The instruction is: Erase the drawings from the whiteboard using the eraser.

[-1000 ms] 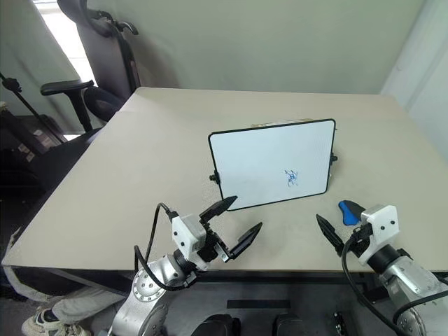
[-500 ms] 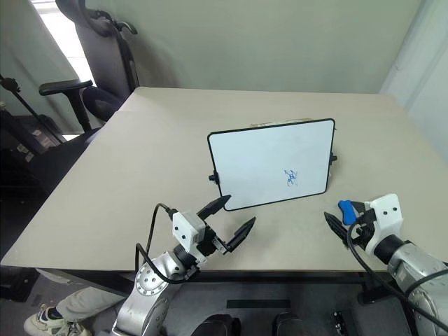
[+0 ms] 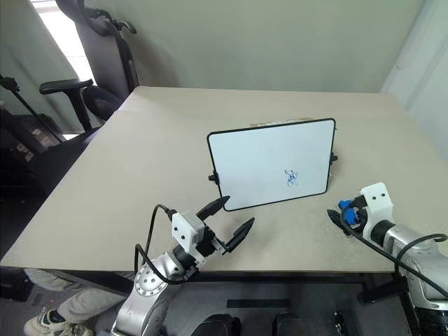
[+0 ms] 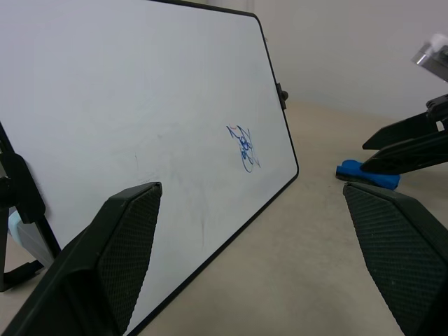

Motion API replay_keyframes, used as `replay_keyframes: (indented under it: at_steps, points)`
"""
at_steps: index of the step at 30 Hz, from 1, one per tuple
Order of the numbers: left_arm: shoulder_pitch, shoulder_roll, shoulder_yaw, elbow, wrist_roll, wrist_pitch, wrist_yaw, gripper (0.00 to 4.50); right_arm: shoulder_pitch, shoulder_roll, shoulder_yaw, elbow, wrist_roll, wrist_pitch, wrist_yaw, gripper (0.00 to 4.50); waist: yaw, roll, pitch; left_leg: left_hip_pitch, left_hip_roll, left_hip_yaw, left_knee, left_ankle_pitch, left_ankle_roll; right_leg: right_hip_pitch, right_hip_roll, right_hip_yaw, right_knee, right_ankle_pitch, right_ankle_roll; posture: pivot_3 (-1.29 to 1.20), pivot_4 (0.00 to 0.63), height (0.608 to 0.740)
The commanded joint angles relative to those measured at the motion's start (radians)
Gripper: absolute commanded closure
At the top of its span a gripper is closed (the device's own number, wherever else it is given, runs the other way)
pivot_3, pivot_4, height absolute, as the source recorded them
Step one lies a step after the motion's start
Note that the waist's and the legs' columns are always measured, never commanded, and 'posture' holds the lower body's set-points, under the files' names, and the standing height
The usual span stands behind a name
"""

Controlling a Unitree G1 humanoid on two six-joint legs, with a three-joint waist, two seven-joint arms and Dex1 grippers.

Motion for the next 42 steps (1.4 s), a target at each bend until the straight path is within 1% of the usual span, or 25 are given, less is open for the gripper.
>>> replay_keyframes:
  at_steps: [1, 7, 15, 29, 34, 42]
  points:
    - [0.005, -0.004, -0.004, -0.010, 0.000, -0.013, -0.006, 0.00, -0.042, -0.011, -0.004, 0.006, -0.002, 0.026, 0.005, 0.13, 0.000, 0.000, 0.000, 0.000, 0.000, 0.000, 0.000, 0.000, 0.000, 0.000, 0.000, 0.000, 0.000, 0.000, 0.000, 0.00, 0.150, 0.736]
    - [0.015, 0.000, -0.010, -0.014, 0.005, -0.015, -0.009, 0.00, -0.094, -0.021, 0.036, 0.046, -0.035, 0.072, 0.001, 0.13, 0.000, 0.000, 0.000, 0.000, 0.000, 0.000, 0.000, 0.000, 0.000, 0.000, 0.000, 0.000, 0.000, 0.000, 0.000, 0.00, 0.150, 0.736]
    - [0.028, -0.001, -0.017, -0.022, 0.010, -0.014, -0.009, 0.00, -0.126, -0.043, 0.070, 0.084, -0.077, 0.145, -0.011, 0.13, 0.000, 0.000, 0.000, 0.000, 0.000, 0.000, 0.000, 0.000, -0.001, -0.001, 0.000, 0.000, 0.000, 0.002, 0.001, 0.00, 0.150, 0.736]
    - [0.055, -0.003, -0.020, -0.045, 0.005, -0.010, -0.011, 0.00, -0.172, -0.037, 0.000, 0.123, -0.085, 0.208, -0.038, 0.13, 0.001, 0.001, 0.000, 0.000, 0.000, 0.000, 0.000, 0.000, -0.001, -0.001, 0.000, 0.000, 0.000, 0.001, 0.000, 0.00, 0.150, 0.736]
    - [0.056, -0.005, -0.023, -0.043, 0.004, -0.007, -0.011, 0.00, -0.186, -0.037, -0.036, 0.082, -0.049, 0.254, -0.024, 0.13, 0.001, 0.001, 0.000, 0.000, 0.000, 0.000, 0.000, 0.000, -0.001, -0.002, 0.000, 0.000, 0.000, 0.001, 0.000, 0.00, 0.150, 0.736]
    - [0.047, -0.009, -0.025, -0.032, 0.007, -0.008, -0.012, 0.00, -0.226, -0.041, 0.001, 0.181, -0.080, 0.312, -0.033, 0.13, 0.002, 0.001, 0.000, 0.000, 0.000, 0.000, 0.000, 0.000, -0.001, -0.002, 0.000, 0.000, -0.001, 0.001, 0.000, 0.00, 0.150, 0.736]
